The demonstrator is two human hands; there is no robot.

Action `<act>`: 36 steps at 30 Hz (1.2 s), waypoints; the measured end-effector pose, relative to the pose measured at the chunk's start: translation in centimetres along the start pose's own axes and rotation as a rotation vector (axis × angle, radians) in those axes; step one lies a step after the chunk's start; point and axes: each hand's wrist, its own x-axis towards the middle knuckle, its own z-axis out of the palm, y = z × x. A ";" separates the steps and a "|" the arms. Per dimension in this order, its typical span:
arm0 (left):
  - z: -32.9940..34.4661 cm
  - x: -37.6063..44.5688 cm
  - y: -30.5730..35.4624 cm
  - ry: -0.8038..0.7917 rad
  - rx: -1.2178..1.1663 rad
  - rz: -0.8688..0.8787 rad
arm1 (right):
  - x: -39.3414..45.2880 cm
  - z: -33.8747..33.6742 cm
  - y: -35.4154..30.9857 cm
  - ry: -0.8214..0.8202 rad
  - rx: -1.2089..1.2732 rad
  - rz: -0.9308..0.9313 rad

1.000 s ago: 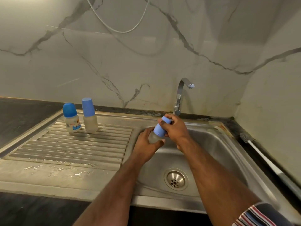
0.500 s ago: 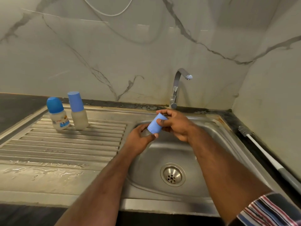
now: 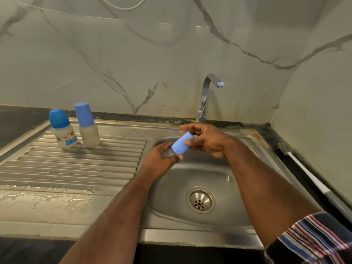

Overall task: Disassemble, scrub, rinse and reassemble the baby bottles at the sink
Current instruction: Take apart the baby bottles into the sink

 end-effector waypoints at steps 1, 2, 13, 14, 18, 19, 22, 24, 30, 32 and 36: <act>0.0 0.0 0.1 0.000 0.015 0.009 | 0.0 0.2 0.1 0.021 -0.028 0.037; 0.1 -0.1 0.1 -0.007 0.027 0.012 | 0.0 0.5 0.0 0.057 -0.110 0.076; 0.2 -0.4 0.7 -0.048 0.053 -0.018 | -0.8 -0.2 -0.5 -0.017 -0.182 0.004; 0.2 -0.4 0.7 -0.037 0.061 -0.013 | -1.0 0.2 -0.7 0.014 -0.199 0.063; 0.2 -0.6 0.8 -0.050 0.077 -0.005 | -0.6 0.9 -0.9 0.084 -0.465 0.092; 0.1 -0.6 0.8 -0.052 0.068 -0.008 | -0.5 0.7 -0.9 0.063 -0.458 0.032; 0.1 -0.4 0.7 -0.055 0.032 -0.006 | -0.7 -0.1 -0.9 -0.028 -0.349 -0.067; 0.1 -0.4 0.8 -0.048 0.043 -0.003 | -0.9 -0.2 -0.8 -0.028 -0.186 -0.043; 0.1 -0.4 0.7 -0.060 0.063 -0.013 | -0.4 0.8 -1.1 0.052 -0.480 0.118; 0.1 -0.3 0.6 -0.073 0.062 -0.038 | -0.4 0.1 -1.3 -0.010 -0.474 0.026; 0.4 -0.3 0.5 -0.086 0.078 -0.069 | -1.0 -0.9 -0.9 -0.066 -0.419 -0.013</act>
